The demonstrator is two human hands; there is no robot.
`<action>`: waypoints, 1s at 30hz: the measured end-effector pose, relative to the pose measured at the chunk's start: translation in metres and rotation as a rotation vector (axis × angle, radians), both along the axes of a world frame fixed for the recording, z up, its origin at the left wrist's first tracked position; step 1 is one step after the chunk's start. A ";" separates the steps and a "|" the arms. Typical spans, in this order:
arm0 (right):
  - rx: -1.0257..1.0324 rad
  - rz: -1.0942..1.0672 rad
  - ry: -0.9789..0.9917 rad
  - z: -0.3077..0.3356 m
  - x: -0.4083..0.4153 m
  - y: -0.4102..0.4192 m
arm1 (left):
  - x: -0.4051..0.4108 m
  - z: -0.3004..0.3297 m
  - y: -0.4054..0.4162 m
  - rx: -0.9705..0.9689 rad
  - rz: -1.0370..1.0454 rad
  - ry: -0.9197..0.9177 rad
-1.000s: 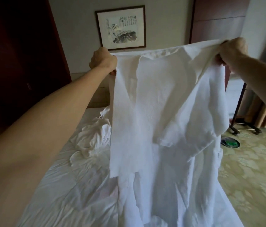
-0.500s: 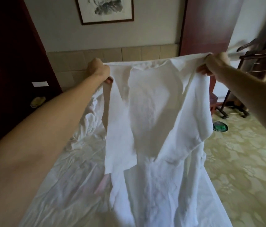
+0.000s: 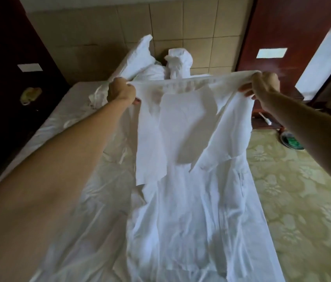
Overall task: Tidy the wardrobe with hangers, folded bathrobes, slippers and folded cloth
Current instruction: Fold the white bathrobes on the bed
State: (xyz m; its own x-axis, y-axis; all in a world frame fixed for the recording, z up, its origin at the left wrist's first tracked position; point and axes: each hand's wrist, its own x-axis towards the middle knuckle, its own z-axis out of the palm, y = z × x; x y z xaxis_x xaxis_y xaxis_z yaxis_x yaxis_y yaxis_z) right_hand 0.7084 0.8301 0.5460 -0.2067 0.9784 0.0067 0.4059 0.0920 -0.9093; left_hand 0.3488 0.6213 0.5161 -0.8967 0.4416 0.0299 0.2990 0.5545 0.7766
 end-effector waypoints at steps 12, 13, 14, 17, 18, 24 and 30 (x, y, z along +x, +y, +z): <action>-0.406 0.044 -0.034 -0.190 0.011 -0.020 | 0.072 -0.135 -0.062 -0.253 0.001 -0.188; -0.416 0.024 -0.032 -0.205 0.018 -0.030 | 0.075 -0.152 -0.073 -0.260 0.012 -0.217; -0.422 -0.003 -0.036 -0.221 0.026 -0.040 | 0.081 -0.164 -0.085 -0.269 0.016 -0.242; -0.456 -0.094 -0.049 -0.258 0.056 -0.087 | 0.102 -0.210 -0.122 -0.298 0.015 -0.322; -0.489 -0.123 -0.040 -0.269 0.067 -0.106 | 0.111 -0.226 -0.134 -0.296 0.008 -0.359; -0.749 -0.236 -0.032 -0.350 0.134 -0.206 | 0.179 -0.299 -0.208 -0.059 0.091 -0.677; -0.835 -0.260 -0.225 -0.445 0.167 -0.257 | 0.198 -0.447 -0.279 -0.407 0.070 -0.685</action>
State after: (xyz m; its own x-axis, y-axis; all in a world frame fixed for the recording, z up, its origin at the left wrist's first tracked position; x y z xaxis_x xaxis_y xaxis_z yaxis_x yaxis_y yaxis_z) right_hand 0.8750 0.5728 0.1012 0.1108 0.6629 -0.7404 0.4983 -0.6817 -0.5357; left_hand 0.5467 0.3419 0.0689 -0.6836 0.2408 -0.6890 -0.2174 0.8340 0.5072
